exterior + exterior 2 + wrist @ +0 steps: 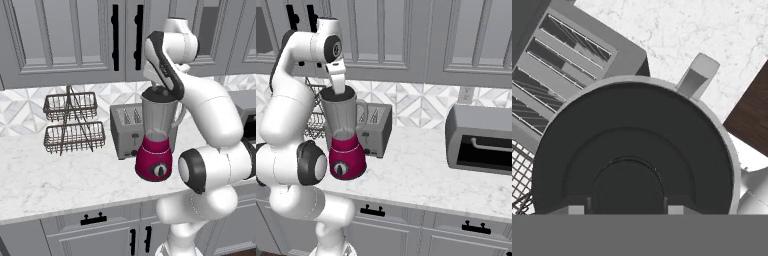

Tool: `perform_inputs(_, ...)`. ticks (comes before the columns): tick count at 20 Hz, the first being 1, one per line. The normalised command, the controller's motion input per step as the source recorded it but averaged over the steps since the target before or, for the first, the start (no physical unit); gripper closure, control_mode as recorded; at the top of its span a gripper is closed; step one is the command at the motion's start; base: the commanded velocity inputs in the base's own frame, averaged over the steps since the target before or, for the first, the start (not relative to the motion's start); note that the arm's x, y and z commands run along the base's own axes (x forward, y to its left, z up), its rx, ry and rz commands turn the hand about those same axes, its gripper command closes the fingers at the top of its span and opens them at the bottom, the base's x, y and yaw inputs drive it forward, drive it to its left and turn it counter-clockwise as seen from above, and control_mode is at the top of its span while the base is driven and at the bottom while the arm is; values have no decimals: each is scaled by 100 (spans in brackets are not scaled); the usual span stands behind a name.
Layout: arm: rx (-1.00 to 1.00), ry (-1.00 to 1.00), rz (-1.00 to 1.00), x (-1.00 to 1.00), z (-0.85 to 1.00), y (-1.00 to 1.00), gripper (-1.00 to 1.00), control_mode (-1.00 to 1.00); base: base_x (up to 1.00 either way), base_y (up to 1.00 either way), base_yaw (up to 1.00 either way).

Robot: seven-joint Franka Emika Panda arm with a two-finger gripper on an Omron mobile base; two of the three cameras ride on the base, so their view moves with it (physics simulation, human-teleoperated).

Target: Close the lid blender by securely placing the lid on top.

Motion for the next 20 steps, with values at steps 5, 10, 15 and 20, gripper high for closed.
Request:
perform_inputs(5, 0, 0, 0, 0, 0, 4, 100, -100, 0, 0, 0)
perform_inputs(10, 0, 0, 0, 0, 0, 3, -100, -100, 0, 0, 0)
perform_inputs(15, 0, -2, 0, 0, 0, 0, -100, -100, 0, 0, 0)
perform_inputs(20, 0, -8, 0, -3, 0, 0, -100, -100, 0, 0, 0)
